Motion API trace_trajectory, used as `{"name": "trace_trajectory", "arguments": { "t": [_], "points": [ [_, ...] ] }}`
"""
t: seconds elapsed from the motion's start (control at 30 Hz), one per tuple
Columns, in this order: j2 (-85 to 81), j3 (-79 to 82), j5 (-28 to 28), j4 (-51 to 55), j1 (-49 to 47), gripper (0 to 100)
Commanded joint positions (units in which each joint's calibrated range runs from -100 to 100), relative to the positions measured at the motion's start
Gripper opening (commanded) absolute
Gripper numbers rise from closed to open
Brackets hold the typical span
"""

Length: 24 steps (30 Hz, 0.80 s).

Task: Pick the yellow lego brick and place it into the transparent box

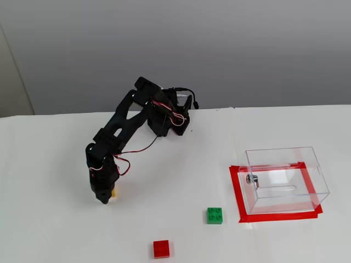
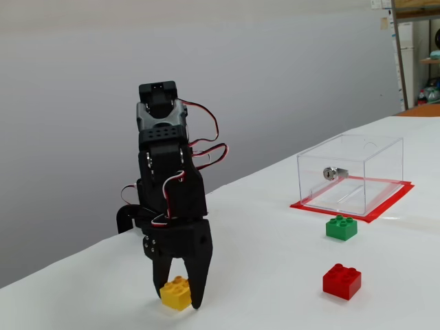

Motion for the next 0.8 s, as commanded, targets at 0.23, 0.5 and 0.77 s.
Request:
{"name": "trace_trajectory", "arguments": {
  "t": [0.23,0.5,0.77],
  "points": [
    [-0.85,-0.93,0.33,0.39,0.55,10],
    [-4.50,-1.11,0.38,0.39,-0.26,10],
    [-18.84,-1.11,0.38,2.83,-6.55,10]
  ]
}}
